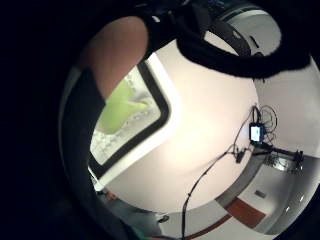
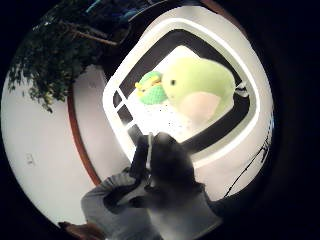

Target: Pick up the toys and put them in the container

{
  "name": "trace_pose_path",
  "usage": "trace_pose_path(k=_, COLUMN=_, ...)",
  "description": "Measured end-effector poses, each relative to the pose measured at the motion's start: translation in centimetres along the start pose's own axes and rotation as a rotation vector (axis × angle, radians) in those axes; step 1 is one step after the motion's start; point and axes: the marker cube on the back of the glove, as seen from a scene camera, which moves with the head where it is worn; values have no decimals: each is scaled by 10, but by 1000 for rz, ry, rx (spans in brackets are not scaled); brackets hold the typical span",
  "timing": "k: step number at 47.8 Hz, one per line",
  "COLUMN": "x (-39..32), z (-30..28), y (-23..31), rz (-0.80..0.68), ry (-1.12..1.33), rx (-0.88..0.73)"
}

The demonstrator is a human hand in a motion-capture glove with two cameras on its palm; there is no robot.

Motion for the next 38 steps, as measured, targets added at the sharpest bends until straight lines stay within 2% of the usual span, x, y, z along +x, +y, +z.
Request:
trace_pose_path(k=2, x=1, z=-1, y=11, rz=-43, ry=-36, rx=5)
trace_pose_path(k=8, x=37, z=-7, y=56, rz=-6, ry=-28, rx=34)
trace_pose_path(k=14, x=138, z=-15, y=121, rz=58, ry=225, rx=41)
trace_pose_path(k=17, x=183, z=-17, y=161, rz=46, ry=244, rx=44)
trace_pose_path(k=21, x=216, z=-22, y=202, rz=281, ry=58, rx=66)
trace_pose_path(k=24, x=233, z=-21, y=223, rz=373, ry=18, rx=75)
trace_pose_path(k=29, x=230, z=-12, y=250, rz=363, ry=4, rx=101)
trace_pose_path(k=38, x=138, z=51, y=350, rz=135, ry=-20, rx=123)
